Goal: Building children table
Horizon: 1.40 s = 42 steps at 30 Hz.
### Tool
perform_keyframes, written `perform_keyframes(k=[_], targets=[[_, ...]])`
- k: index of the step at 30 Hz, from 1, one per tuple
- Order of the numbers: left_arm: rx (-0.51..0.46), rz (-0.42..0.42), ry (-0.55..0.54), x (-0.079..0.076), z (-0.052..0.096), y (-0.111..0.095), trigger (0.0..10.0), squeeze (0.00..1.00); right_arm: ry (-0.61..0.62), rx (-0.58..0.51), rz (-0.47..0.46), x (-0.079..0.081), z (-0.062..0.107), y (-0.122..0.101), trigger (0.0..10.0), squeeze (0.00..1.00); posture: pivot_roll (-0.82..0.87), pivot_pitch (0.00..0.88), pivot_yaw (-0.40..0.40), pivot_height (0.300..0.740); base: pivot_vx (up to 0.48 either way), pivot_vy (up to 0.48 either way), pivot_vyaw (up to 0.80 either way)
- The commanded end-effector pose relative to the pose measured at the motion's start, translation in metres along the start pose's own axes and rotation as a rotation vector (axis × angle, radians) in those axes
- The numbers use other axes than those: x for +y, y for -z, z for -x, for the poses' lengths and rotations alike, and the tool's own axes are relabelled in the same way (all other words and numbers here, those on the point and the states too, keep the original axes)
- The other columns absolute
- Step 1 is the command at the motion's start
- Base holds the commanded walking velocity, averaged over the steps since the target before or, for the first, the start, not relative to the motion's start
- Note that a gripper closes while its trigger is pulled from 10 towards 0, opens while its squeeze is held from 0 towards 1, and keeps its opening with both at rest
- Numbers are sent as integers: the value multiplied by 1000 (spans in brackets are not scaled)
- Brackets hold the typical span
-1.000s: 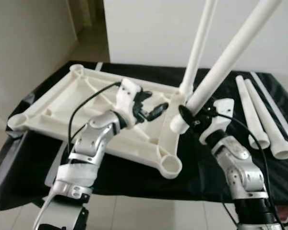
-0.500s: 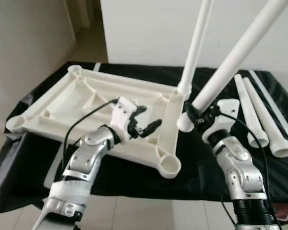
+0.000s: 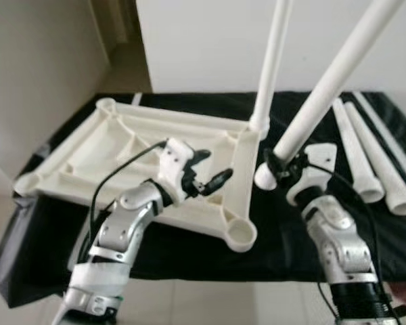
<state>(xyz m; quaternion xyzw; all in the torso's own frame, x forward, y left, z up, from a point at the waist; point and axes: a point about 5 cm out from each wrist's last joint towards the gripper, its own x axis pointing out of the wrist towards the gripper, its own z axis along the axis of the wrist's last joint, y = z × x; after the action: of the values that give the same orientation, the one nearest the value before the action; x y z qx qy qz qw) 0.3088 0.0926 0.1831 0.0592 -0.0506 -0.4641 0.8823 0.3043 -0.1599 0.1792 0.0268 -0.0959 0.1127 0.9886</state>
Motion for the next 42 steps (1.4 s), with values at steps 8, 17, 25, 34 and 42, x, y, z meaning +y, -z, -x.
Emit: perform_keyframes(k=[8,17,25,34,42], targets=[[134,-71,390,-18,17,9,10000,0,65,-40,18,-7,-7,-8,10000,0,-4,0,48,740,0,0,0],[231,-137,442,-20,19,22,10000,0,83,-35,10,-3,-7,-5,10000,0,-16,0,47,740,0,0,0],[376,-204,442,-20,10,48,10000,0,118,-35,22,-11,-9,-7,10000,0,-31,0,44,740,0,0,0],[453,-242,488,-21,18,61,10000,0,147,-27,36,-17,-6,-6,10000,0,-34,0,47,740,0,0,0],[415,-274,471,-25,2,61,10000,0,158,-30,31,-18,-7,-8,10000,0,-40,0,52,740,0,0,0]])
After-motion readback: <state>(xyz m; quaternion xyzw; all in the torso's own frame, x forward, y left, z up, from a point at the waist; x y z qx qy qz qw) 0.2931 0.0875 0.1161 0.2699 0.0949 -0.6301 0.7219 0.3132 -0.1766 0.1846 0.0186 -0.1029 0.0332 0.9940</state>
